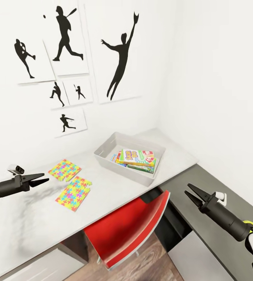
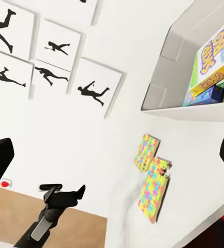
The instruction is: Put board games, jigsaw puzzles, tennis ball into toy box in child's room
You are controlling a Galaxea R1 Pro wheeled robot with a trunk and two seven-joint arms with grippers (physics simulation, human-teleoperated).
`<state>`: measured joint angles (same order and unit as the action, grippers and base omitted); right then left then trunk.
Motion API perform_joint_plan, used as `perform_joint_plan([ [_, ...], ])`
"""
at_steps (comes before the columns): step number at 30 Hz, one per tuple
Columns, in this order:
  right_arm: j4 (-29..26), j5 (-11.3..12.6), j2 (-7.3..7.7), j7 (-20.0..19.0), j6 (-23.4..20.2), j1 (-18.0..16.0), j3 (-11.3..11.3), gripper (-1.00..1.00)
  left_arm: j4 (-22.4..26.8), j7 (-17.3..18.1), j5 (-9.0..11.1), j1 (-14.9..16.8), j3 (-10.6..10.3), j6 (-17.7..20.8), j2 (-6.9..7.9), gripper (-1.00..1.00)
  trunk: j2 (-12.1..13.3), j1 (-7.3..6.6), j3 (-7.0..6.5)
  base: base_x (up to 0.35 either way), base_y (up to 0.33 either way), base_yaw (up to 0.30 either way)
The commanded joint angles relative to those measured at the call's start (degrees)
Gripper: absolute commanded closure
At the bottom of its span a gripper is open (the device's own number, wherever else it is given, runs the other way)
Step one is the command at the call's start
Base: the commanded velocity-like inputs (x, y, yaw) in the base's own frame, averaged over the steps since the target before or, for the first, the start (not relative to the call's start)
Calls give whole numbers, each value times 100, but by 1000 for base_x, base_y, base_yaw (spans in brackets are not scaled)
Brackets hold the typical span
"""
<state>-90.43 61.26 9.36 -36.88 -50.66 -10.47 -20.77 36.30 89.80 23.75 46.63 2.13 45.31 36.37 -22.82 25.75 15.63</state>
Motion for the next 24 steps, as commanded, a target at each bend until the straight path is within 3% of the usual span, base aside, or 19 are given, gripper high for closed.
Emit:
perform_joint_plan([
  [1, 0, 0, -2, -12, -32, -5, -7, -100, 0, 20, 0, 4, -3, 85, 2, -100, -10, 3, 1, 0, 0, 0],
  [24, 1, -1, -5, -12, -23, -5, -6, -100, 7, 20, -11, 4, -3, 138, -5, -100, -10, 3, -215, 0, 0, 0],
])
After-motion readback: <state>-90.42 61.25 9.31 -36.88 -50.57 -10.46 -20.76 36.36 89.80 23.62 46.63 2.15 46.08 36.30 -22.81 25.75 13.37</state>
